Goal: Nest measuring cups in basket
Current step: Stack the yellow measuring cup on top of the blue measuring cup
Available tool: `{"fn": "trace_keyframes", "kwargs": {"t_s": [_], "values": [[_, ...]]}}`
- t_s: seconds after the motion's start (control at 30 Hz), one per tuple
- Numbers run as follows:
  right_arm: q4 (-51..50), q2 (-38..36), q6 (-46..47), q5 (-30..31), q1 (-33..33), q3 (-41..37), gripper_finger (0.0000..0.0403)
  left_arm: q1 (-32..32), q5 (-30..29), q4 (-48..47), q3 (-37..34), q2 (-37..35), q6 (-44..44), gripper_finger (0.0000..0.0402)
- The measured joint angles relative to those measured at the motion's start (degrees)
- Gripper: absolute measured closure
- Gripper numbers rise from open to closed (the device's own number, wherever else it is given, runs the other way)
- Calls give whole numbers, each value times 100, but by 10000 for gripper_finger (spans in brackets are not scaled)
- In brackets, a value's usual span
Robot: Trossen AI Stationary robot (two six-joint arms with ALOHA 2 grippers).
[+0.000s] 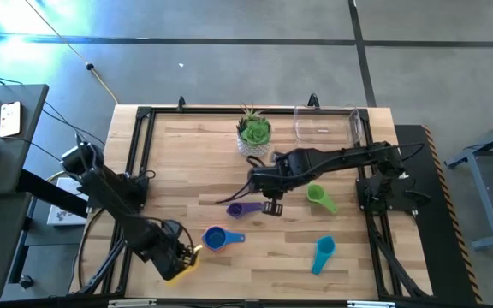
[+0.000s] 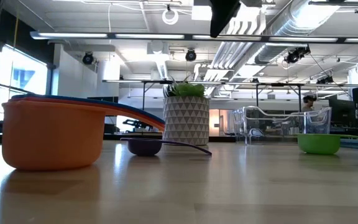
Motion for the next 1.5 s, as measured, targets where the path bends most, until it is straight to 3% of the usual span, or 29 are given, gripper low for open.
{"fn": "trace_keyframes", "kwargs": {"t_s": [0.33,0.67,0.93,1.27,1.5], "values": [[9,0,-678,-143,-44,0,348,-19,4,681,0,716,-576,394],[75,0,-795,-141,-43,2,348,-17,15,742,0,773,-587,376],[142,0,-754,-141,-43,2,348,-16,41,731,0,774,-582,338],[168,0,-438,-235,-43,2,348,-19,152,694,0,394,-516,294],[497,0,99,-739,-21,2,347,-17,-153,360,0,-103,307,291]]}}
